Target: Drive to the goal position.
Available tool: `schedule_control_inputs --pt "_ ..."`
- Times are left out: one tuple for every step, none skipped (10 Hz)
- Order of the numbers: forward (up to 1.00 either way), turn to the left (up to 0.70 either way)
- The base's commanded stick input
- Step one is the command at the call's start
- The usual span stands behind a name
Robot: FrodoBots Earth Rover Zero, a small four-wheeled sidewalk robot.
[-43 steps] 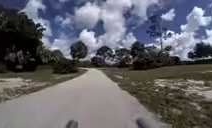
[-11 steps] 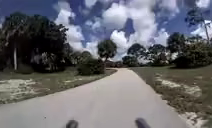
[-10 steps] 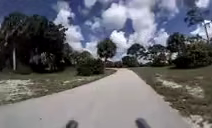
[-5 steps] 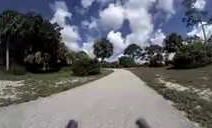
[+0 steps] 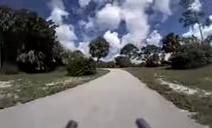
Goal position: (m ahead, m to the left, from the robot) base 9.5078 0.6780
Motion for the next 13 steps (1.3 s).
schedule_control_inputs --pt "0.85 0.00" --pt "0.85 0.00" --pt "0.85 0.00" --pt "0.85 0.00" --pt "0.85 0.00" --pt "0.85 0.00" --pt "0.85 0.00" --pt "0.85 0.00" --pt "0.85 0.00" --pt "0.85 0.00" --pt "0.85 0.00" --pt "0.85 0.00" --pt "0.85 0.00"
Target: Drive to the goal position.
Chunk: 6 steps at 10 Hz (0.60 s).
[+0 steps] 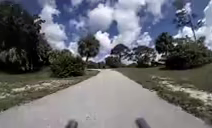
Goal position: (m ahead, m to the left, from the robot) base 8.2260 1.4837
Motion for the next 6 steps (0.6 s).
schedule_control_inputs --pt "0.85 0.00" --pt "0.85 0.00" --pt "0.85 0.00" --pt "0.85 0.00" --pt "0.85 0.00" --pt "0.85 0.00"
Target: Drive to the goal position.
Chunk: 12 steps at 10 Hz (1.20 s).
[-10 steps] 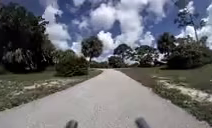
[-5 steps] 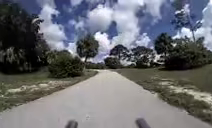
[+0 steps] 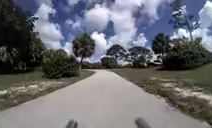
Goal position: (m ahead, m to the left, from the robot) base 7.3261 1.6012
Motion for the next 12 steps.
schedule_control_inputs --pt "0.85 0.00" --pt "0.85 0.00" --pt "0.85 0.00" --pt "0.85 0.19" --pt "0.85 0.34" --pt "0.85 0.34" --pt "0.85 0.34" --pt "0.85 0.34" --pt "0.85 0.34" --pt "0.85 0.23" --pt "0.85 0.00" --pt "0.85 0.00"
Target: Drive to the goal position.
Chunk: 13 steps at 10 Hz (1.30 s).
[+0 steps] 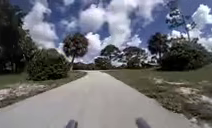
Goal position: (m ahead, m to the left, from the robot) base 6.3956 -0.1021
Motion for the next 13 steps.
schedule_control_inputs --pt "0.85 0.00" --pt "0.85 0.00" --pt "0.85 0.00" --pt "0.85 0.00" --pt "0.85 0.00" --pt "0.85 0.00" --pt "0.85 0.00" --pt "0.85 0.00" --pt "0.85 0.00" --pt "0.85 0.00" --pt "0.85 0.00" --pt "0.85 0.00" --pt "0.85 0.00"
